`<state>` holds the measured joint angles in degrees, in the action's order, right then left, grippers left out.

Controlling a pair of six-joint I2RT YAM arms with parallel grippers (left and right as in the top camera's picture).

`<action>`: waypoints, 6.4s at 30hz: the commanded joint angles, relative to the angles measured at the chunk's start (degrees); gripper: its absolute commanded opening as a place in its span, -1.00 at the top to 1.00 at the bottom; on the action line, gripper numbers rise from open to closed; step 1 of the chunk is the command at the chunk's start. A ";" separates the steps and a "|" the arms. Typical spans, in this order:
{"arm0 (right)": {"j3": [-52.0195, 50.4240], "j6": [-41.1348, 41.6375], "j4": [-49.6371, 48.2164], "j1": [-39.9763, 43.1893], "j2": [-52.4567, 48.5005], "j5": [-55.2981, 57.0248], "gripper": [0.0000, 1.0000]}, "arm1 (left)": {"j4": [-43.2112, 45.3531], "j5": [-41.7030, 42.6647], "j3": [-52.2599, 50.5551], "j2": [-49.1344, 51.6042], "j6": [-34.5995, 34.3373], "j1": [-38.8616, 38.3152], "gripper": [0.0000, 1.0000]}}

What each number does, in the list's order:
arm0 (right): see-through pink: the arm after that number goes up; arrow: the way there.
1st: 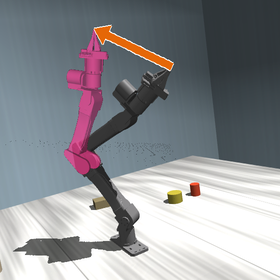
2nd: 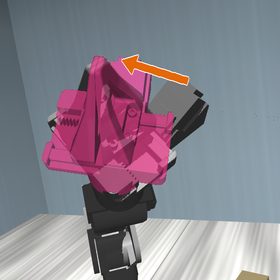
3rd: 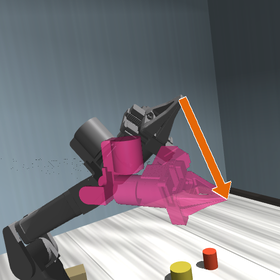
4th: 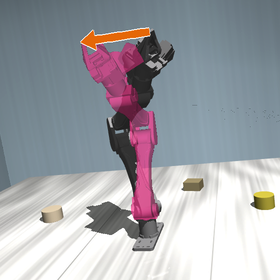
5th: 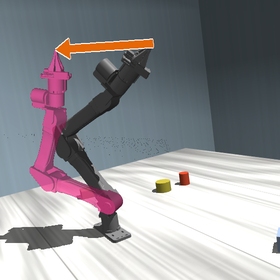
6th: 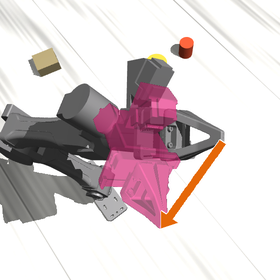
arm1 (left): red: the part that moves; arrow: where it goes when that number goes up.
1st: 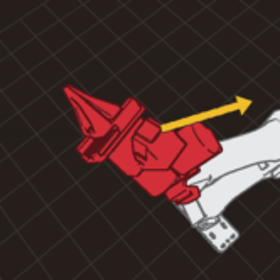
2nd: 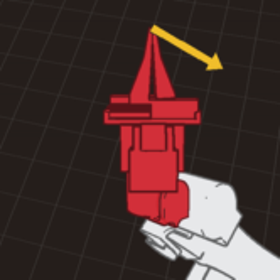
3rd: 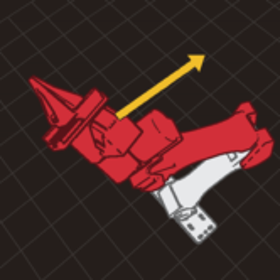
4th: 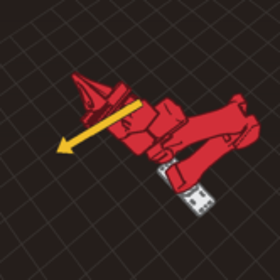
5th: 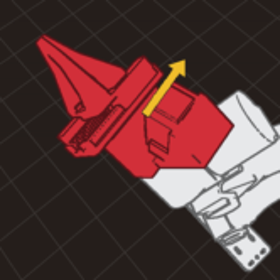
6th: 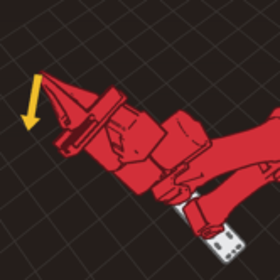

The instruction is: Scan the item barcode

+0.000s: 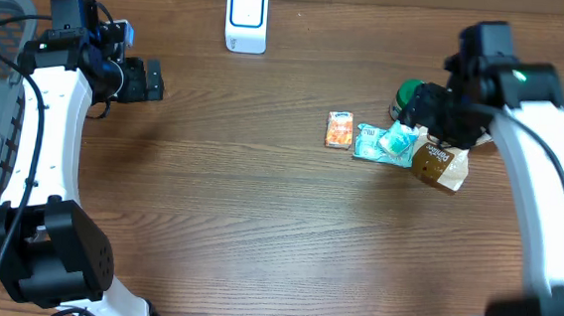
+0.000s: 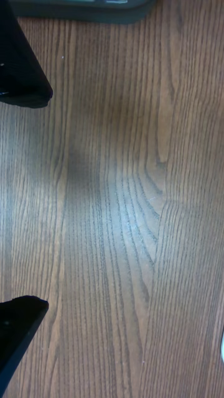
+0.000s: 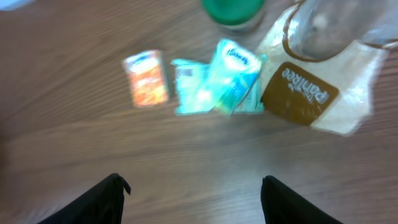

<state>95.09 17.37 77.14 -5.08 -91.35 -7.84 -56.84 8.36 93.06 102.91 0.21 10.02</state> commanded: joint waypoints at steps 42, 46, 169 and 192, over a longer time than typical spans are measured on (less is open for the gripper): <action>-65.40 -7.17 -54.34 -0.92 71.30 4.92 -1.00 | 0.07 0.02 0.96 -0.66 0.92 0.04 -0.99; -79.43 -7.17 -65.55 -1.22 79.93 3.69 -0.99 | 0.09 0.02 0.96 -0.66 0.92 0.04 -0.98; -94.62 -7.17 -72.59 -1.66 91.19 4.13 -1.00 | 65.70 -4.48 -92.41 -97.70 7.54 -15.76 -0.99; -94.62 -7.19 -72.59 -1.66 91.19 4.13 -1.00 | 52.59 -4.94 -92.78 -102.71 5.55 -15.67 -0.99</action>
<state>1.06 10.46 4.75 -6.48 -0.78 -4.03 -4.08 4.01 0.51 0.91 6.37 -5.98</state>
